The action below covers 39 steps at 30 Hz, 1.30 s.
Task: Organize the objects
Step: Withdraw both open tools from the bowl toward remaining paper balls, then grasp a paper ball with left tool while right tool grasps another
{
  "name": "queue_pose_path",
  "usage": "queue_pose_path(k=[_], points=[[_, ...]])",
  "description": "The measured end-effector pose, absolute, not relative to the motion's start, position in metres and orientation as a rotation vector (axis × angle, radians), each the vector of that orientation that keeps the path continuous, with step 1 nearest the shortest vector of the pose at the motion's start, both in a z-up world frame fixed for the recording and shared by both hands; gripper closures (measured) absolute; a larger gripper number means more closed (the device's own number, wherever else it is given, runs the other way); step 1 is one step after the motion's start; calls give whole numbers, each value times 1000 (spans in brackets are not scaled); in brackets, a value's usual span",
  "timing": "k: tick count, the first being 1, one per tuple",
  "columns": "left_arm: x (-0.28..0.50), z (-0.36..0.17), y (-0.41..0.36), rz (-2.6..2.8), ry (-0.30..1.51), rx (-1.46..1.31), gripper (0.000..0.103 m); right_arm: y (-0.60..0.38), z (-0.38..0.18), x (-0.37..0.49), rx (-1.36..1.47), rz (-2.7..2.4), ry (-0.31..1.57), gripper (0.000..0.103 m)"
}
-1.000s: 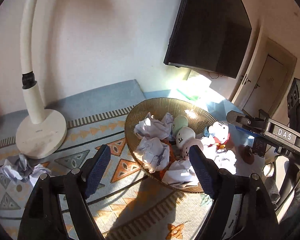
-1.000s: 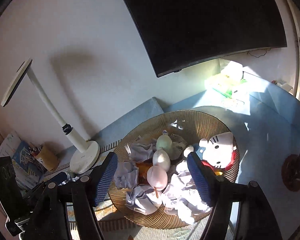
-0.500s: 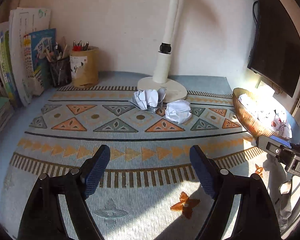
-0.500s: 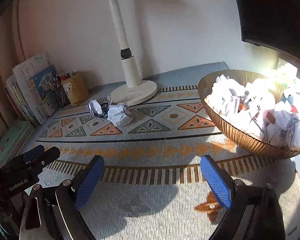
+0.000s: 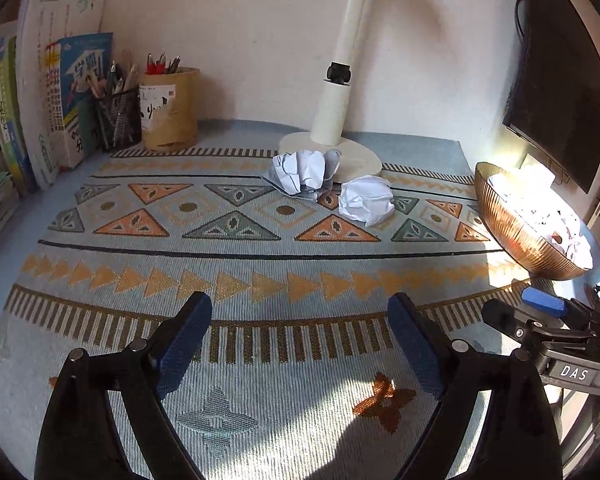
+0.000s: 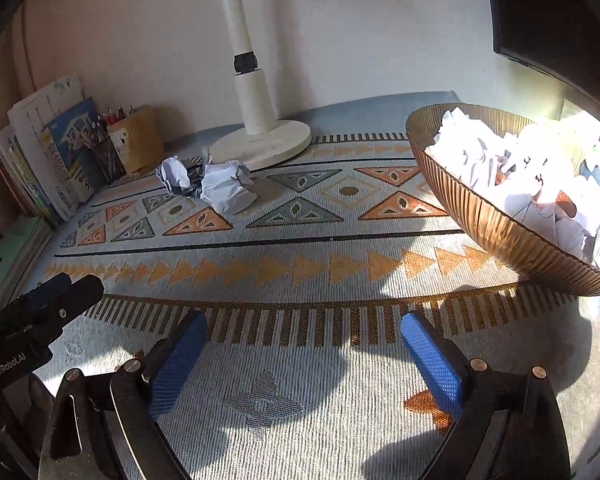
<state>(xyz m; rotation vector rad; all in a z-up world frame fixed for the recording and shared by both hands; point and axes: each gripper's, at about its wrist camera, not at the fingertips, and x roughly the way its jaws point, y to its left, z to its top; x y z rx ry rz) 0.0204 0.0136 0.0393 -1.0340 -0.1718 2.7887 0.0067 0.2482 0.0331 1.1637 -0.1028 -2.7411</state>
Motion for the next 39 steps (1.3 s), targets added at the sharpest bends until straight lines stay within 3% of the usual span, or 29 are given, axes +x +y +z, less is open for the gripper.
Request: queue_pose_path(k=[28, 32, 39], points=[[18, 37, 7, 2779, -257, -1051, 8, 251, 31, 3, 1201, -2722, -110, 6], [6, 37, 5, 2703, -270, -1120, 8, 243, 22, -18, 1345, -2582, -107, 6], [-72, 58, -29, 2531, -531, -1177, 8, 218, 47, -75, 1290, -2541, -118, 6]])
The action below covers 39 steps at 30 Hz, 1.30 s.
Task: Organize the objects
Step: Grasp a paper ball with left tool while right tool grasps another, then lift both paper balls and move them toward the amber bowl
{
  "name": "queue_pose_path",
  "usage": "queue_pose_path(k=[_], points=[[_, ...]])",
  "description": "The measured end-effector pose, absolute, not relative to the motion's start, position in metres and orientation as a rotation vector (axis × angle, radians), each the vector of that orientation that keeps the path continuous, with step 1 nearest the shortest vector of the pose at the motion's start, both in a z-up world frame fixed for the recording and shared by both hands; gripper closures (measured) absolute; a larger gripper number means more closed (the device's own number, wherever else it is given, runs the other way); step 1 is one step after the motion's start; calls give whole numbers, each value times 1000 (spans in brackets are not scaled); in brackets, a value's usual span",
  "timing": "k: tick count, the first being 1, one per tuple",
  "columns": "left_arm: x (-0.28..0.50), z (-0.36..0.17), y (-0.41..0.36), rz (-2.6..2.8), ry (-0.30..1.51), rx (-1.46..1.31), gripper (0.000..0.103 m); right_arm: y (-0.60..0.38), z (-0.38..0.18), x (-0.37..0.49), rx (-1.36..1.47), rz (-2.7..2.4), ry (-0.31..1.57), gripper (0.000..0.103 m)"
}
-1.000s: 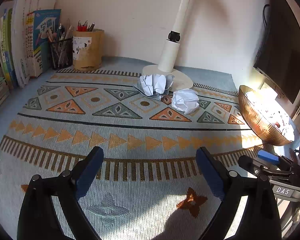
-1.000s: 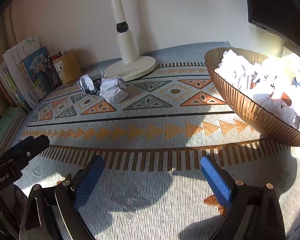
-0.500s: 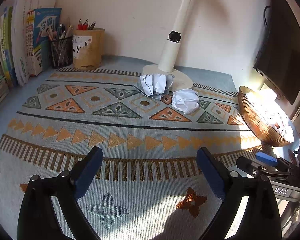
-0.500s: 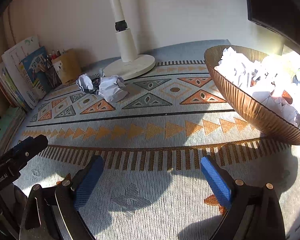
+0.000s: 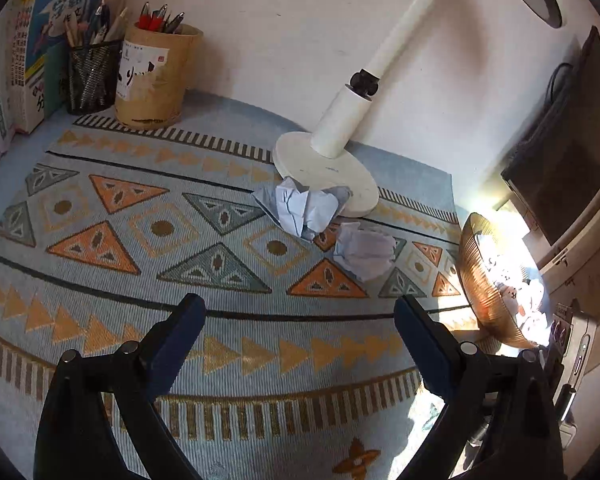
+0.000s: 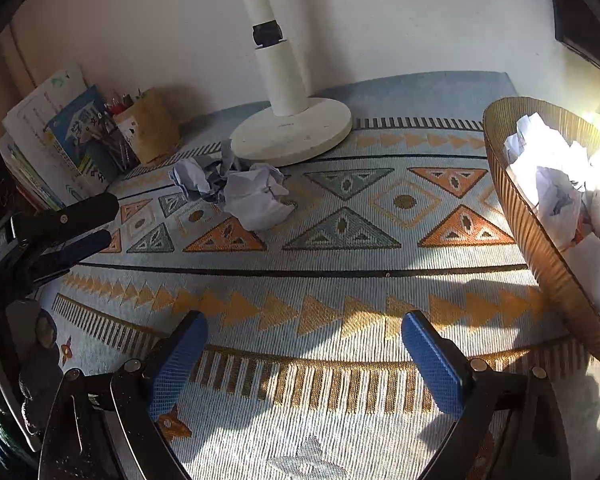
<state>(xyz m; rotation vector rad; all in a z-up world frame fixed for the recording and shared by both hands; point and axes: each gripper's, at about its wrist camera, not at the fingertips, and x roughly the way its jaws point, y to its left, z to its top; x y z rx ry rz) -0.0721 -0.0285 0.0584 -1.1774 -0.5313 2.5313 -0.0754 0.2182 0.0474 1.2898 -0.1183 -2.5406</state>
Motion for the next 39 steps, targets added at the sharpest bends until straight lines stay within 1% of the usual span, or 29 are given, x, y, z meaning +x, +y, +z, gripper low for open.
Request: queue_pose_path(k=[6, 8, 9, 10, 12, 13, 14, 15, 16, 18, 20, 21, 22, 27, 30, 32, 35, 39], points=[[-152, 33, -23, 2391, -641, -1234, 8, 196, 36, -139, 1288, -2512, -168, 6], [-166, 22, -23, 2359, -697, -1241, 8, 192, 26, -153, 1300, -2502, -199, 6], [-170, 17, -22, 2339, -725, -1249, 8, 192, 20, -158, 1314, -2486, -252, 6], [-173, 14, -21, 2330, -733, -1248, 8, 193, 21, -158, 1268, -2516, -287, 4], [-173, 17, -20, 2374, -713, -1218, 8, 189, 20, -159, 1266, -2514, -277, 8], [-174, 16, -19, 2376, -713, -1221, 8, 187, 22, -156, 1253, -2533, -249, 19], [-174, 16, -18, 2384, -713, -1218, 8, 185, 22, -154, 1237, -2511, -248, 37], [-175, 16, -16, 2398, -702, -1220, 10, 183, 22, -152, 1228, -2483, -236, 43], [-177, 17, -12, 2414, -677, -1228, 12, 180, 25, -149, 1207, -2495, -207, 55], [-180, 15, -4, 2409, -631, -1267, 53, 176, 27, -144, 1180, -2524, -163, 56], [-177, 18, -1, 2450, -599, -1264, 57, 177, 29, -141, 1163, -2537, -153, 56], [-175, 20, 0, 2465, -588, -1251, 62, 178, 30, -140, 1151, -2547, -154, 56], [-173, 22, -2, 2467, -592, -1230, 69, 180, 32, -138, 1137, -2556, -160, 56], [-156, 32, -3, 2470, -585, -1162, 69, 197, 50, -119, 1087, -2584, -200, 56], [-133, 46, 0, 2437, -589, -1117, 69, 216, 61, -85, 1067, -2569, -235, 56], [-111, 55, 3, 2405, -610, -1092, 69, 227, 63, -54, 1064, -2574, -188, 56], [-72, 61, 19, 2450, -540, -1079, 69, 240, 54, -13, 1084, -2641, -84, 56], [-28, 48, 43, 2505, -490, -1125, 69, 257, 37, 17, 1124, -2660, -82, 56]])
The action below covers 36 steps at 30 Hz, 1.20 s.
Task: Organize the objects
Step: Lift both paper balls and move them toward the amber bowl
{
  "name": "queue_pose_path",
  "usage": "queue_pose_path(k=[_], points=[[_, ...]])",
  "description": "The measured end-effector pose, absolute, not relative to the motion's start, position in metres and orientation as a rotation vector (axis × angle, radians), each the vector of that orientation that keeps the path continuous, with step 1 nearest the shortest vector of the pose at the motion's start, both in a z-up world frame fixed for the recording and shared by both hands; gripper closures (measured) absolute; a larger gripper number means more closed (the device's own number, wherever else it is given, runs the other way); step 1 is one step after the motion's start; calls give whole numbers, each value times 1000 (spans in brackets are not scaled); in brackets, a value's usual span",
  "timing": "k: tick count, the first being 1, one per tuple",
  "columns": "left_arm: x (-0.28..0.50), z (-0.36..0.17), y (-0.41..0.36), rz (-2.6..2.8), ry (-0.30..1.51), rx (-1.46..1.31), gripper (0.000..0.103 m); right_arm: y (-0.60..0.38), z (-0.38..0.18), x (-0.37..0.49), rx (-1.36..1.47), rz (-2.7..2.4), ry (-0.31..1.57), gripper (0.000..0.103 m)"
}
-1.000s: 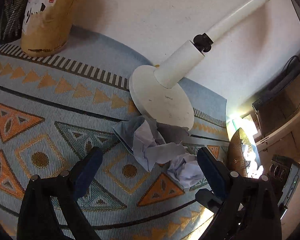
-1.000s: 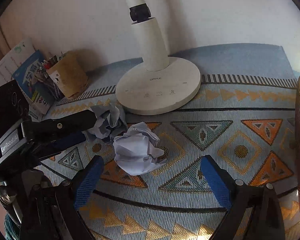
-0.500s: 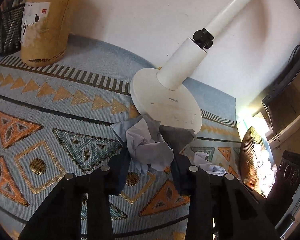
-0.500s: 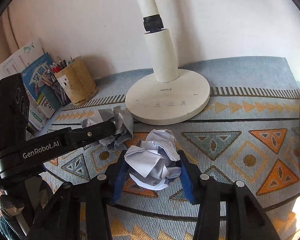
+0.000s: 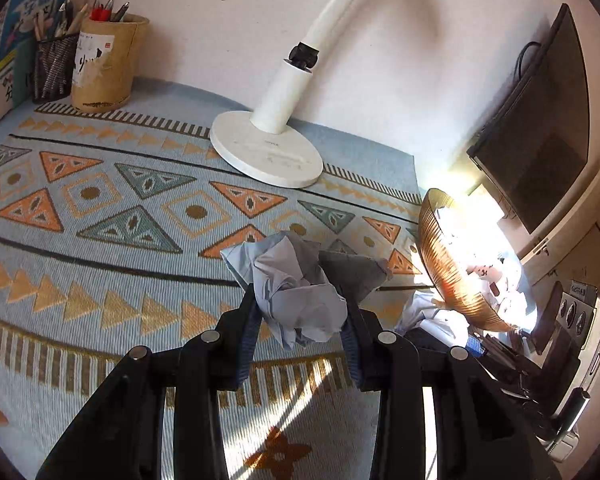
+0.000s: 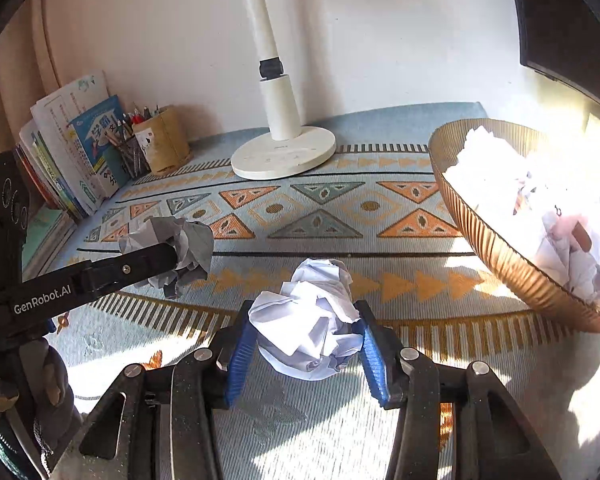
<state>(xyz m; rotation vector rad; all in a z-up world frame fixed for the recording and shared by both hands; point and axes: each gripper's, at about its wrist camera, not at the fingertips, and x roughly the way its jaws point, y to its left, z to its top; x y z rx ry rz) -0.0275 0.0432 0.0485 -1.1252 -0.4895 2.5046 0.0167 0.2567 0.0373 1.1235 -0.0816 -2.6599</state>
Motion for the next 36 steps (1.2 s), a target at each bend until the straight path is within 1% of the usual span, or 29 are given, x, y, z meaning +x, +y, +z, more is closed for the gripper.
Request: queue_pose_path(k=[2, 4, 7, 11, 15, 36], points=[[-11, 44, 55, 2552, -450, -1136, 69, 261, 34, 21, 1139, -2676, -80, 56], [1, 41, 65, 2610, -400, -1132, 69, 262, 37, 25, 1091, -2701, -75, 56], [13, 42, 72, 2713, -283, -1093, 68, 254, 30, 21, 1151, -2692, -21, 56], [20, 44, 72, 2769, -253, -1033, 67, 250, 29, 22, 1152, -2684, 16, 56], [24, 48, 84, 2805, -158, -1007, 65, 252, 29, 23, 1144, -2692, -4, 56], [25, 48, 84, 2798, -168, -1020, 65, 253, 29, 23, 1144, -2704, -7, 55]])
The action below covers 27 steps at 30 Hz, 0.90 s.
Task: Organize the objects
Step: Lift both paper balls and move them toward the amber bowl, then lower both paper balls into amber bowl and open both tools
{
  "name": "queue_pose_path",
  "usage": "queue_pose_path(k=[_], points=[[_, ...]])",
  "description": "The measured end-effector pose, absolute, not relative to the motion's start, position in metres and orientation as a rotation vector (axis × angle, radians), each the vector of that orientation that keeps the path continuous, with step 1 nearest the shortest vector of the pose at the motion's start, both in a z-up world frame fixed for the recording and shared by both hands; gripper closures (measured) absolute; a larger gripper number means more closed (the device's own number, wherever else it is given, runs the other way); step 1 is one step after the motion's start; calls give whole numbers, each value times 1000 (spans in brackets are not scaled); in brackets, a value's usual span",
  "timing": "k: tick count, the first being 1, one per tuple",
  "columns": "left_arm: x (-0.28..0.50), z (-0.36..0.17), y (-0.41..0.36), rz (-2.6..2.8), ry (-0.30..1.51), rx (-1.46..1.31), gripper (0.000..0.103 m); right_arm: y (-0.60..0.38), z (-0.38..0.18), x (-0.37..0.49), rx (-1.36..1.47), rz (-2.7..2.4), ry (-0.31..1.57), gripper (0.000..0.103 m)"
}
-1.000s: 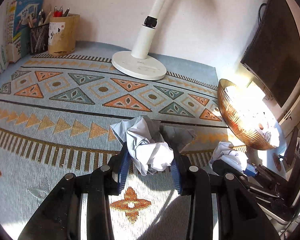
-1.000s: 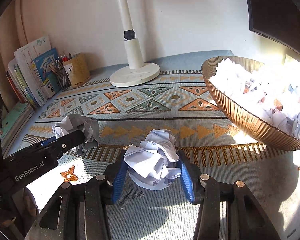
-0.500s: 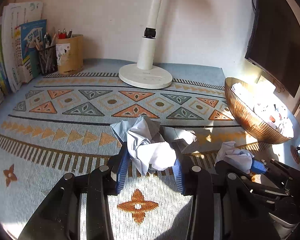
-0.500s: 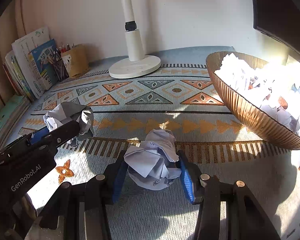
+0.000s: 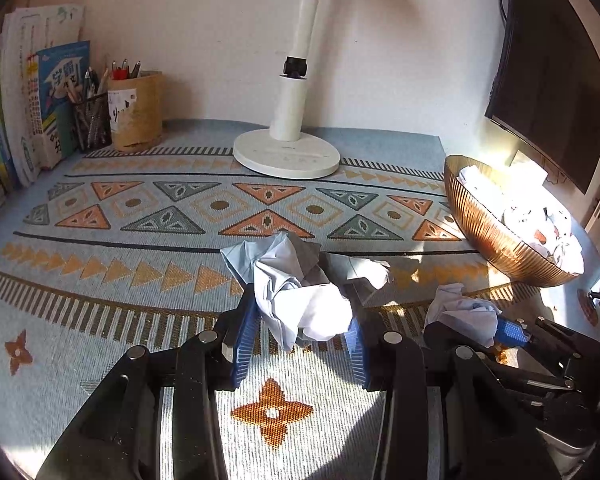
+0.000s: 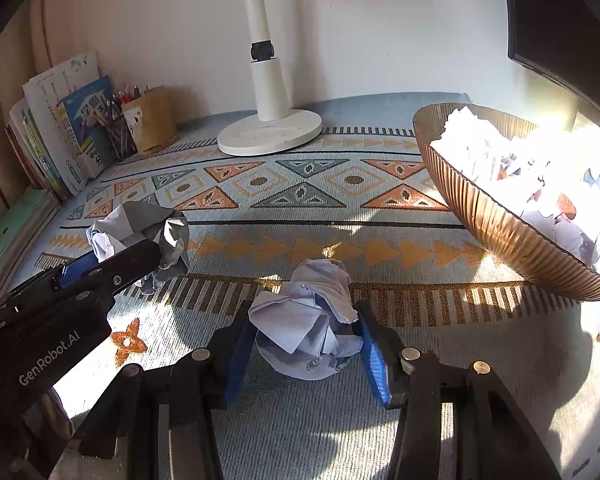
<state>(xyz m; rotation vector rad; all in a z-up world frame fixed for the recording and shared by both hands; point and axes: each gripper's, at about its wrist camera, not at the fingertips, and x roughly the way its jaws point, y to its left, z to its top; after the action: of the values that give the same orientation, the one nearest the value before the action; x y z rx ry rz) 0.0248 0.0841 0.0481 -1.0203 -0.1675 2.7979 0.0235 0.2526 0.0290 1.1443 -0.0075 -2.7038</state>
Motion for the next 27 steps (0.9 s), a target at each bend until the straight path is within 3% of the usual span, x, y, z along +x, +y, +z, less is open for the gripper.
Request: queue_pose_path(k=[8, 15, 21, 22, 23, 25, 27], points=[[25, 59, 93, 2709, -160, -1007, 67, 279, 59, 41, 1032, -2735, -155, 55], [-1, 134, 139, 2591, -112, -815, 67, 375, 149, 27, 763, -3007, -354, 55], [-53, 150, 216, 2411, -104, -788, 67, 451, 161, -34, 864, -3146, -515, 55], [-62, 148, 228, 2383, -109, -797, 67, 460, 159, -44, 878, -3147, -537, 51], [-70, 146, 239, 2343, -123, -806, 66, 466, 157, -55, 899, -3149, -542, 36], [-82, 143, 256, 2285, -151, -808, 57, 476, 152, -67, 925, -3174, -531, 22], [-89, 142, 269, 2282, -142, -800, 39, 479, 149, -68, 939, -3206, -491, 22]])
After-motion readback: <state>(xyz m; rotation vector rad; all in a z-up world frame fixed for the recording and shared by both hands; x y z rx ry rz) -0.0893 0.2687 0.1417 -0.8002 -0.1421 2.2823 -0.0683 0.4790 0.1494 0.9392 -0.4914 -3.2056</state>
